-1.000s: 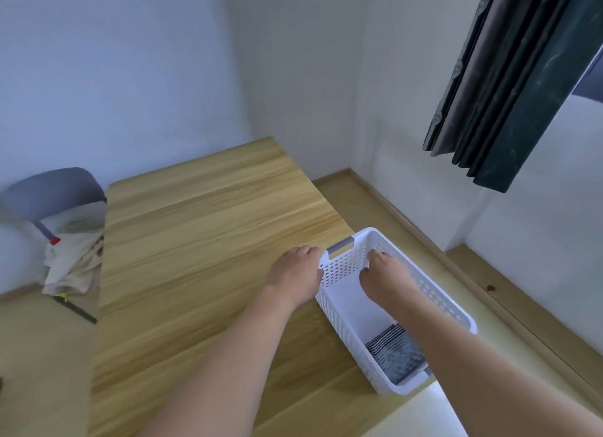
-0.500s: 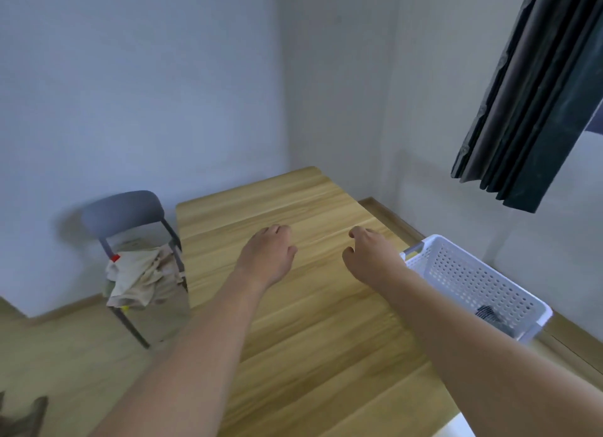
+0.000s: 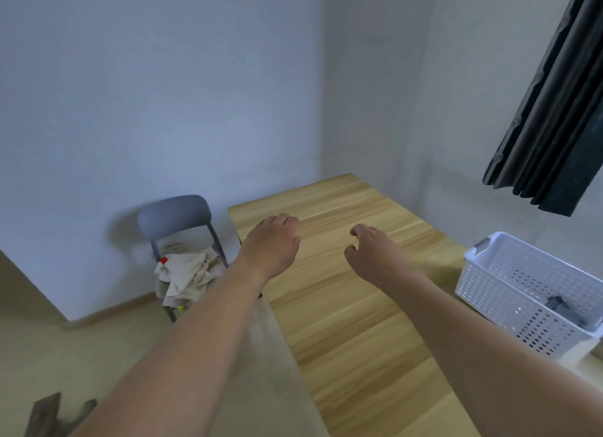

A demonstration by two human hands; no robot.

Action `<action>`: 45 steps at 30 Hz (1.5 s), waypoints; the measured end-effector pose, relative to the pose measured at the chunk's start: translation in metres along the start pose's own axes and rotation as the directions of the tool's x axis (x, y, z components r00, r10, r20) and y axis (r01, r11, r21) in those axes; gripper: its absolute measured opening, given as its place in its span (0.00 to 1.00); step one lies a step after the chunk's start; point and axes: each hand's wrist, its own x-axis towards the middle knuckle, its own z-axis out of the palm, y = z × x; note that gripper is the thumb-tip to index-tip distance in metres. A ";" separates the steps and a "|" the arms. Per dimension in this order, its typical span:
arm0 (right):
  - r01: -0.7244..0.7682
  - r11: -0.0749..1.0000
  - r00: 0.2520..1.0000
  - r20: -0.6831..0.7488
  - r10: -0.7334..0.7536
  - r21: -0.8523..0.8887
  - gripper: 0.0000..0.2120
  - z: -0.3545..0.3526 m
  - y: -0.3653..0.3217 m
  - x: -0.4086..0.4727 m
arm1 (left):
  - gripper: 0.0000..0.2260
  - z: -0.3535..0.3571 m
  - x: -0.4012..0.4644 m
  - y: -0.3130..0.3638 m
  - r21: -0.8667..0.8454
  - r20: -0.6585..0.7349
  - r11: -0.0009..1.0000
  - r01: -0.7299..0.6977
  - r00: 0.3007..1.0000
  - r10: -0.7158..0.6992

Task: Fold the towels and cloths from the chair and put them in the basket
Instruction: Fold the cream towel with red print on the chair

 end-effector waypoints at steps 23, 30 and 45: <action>-0.025 0.999 0.999 0.031 0.023 0.043 0.22 0.159 -0.293 0.115 | 0.13 -0.025 -0.003 -0.367 -0.121 -0.070 0.993 0.009 0.997 -0.018; -0.071 0.997 0.997 0.034 0.069 0.040 0.22 0.195 -0.336 0.177 | 0.12 -0.008 0.045 -0.446 -0.158 -0.040 0.987 0.023 0.999 -0.030; -0.033 0.994 0.986 0.164 0.015 0.107 0.22 0.308 -0.434 0.367 | 0.13 0.038 0.147 -0.648 -0.063 0.094 0.983 0.173 0.981 -0.167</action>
